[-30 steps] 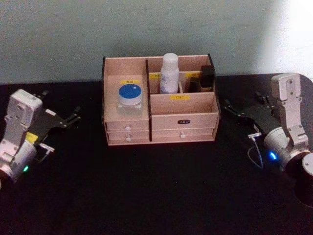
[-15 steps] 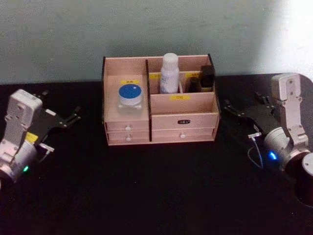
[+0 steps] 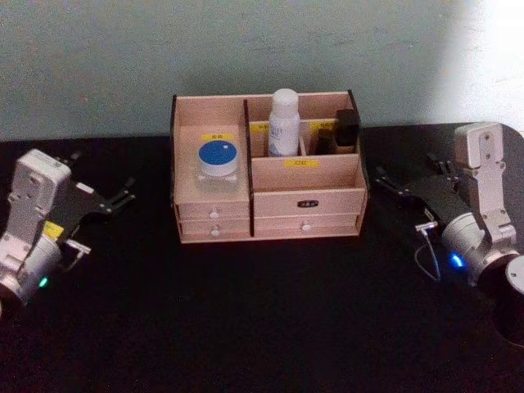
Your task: Pick up the facial cleanser and watermelon frost from the table and place them into the tiered storage box.
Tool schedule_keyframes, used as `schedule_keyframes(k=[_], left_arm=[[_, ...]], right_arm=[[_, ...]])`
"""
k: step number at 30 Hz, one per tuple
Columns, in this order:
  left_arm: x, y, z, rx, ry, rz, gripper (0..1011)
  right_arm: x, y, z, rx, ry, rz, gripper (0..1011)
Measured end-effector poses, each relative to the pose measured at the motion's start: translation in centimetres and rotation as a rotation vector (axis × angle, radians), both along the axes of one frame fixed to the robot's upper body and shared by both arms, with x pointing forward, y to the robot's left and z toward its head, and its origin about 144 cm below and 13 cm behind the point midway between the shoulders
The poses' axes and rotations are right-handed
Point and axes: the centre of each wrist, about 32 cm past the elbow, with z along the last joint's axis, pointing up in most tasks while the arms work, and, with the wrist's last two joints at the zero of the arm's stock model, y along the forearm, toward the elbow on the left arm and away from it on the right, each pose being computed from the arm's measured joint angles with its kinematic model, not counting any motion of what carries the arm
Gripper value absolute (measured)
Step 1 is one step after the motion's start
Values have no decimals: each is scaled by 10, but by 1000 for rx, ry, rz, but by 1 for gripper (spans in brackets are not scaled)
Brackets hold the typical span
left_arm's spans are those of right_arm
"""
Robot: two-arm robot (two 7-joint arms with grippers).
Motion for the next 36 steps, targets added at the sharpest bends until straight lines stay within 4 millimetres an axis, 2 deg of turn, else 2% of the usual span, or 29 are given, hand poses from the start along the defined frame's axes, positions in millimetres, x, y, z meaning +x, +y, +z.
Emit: schedule_keyframes(k=[36], left_arm=[[0, 0, 0, 0, 0, 0, 1001]], right_arm=[[0, 0, 0, 0, 0, 0, 1000]])
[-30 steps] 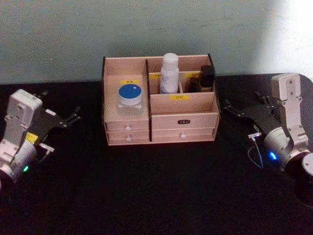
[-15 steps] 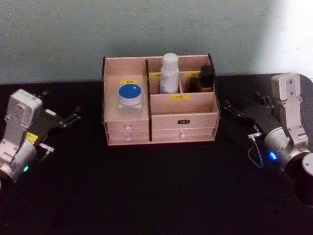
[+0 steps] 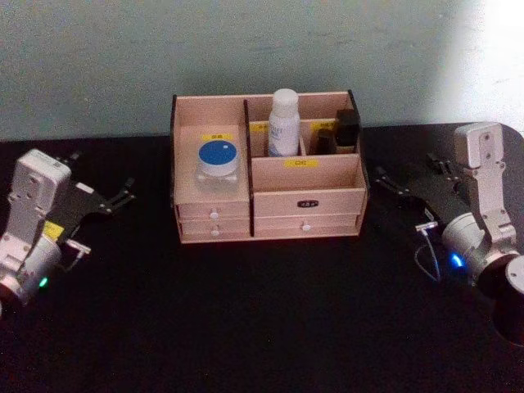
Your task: Pick up the facial cleanser and watermelon frost from the table and place them into the tiered storage box.
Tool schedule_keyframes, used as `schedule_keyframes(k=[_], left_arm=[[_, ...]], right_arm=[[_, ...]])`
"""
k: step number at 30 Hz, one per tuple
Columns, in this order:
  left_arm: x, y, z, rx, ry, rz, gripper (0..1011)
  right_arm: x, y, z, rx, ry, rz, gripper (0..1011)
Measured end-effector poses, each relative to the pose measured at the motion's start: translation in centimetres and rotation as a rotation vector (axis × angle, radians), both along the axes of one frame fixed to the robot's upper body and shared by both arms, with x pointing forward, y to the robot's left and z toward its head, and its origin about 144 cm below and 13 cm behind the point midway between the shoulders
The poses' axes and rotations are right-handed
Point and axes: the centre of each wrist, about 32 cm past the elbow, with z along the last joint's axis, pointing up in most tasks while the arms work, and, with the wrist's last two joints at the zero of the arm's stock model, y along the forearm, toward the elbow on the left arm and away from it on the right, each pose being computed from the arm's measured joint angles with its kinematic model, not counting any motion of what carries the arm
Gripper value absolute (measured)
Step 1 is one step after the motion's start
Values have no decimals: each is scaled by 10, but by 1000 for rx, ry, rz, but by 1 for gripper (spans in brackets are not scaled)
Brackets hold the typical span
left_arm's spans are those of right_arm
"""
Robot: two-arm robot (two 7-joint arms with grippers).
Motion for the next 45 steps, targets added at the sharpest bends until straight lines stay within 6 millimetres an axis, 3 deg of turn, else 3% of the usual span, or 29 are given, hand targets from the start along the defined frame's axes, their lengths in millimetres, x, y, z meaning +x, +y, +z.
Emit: schedule_keyframes(k=[45], left_arm=[[0, 0, 0, 0, 0, 0, 1001]], right_arm=[[0, 0, 0, 0, 0, 0, 1000]])
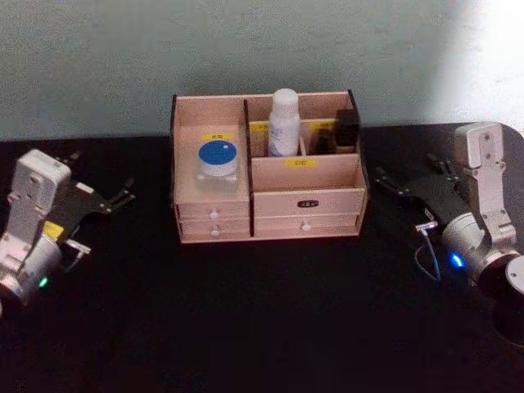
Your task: Pick up the facial cleanser and watermelon frost from the table and place them into the tiered storage box.
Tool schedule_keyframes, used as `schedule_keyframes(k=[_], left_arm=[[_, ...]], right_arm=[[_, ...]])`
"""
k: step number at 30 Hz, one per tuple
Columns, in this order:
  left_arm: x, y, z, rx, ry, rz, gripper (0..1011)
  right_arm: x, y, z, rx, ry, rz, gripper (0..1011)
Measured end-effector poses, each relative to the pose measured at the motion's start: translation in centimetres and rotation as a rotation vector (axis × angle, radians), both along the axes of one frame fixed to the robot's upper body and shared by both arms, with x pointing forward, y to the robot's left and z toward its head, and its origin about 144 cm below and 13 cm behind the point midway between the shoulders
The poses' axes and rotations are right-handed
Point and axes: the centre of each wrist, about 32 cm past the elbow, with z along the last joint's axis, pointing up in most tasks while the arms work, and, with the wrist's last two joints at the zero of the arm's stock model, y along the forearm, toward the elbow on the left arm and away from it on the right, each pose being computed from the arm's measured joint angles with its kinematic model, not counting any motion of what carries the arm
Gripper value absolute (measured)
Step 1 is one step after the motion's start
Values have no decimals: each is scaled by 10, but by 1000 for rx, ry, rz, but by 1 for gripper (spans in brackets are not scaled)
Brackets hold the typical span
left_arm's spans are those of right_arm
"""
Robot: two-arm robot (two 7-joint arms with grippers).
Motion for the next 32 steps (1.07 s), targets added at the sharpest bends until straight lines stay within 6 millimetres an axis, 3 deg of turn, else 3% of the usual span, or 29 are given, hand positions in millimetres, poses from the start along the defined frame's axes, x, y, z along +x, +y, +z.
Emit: schedule_keyframes(k=[32], left_arm=[[0, 0, 0, 0, 0, 0, 1001]], right_arm=[[0, 0, 0, 0, 0, 0, 1000]])
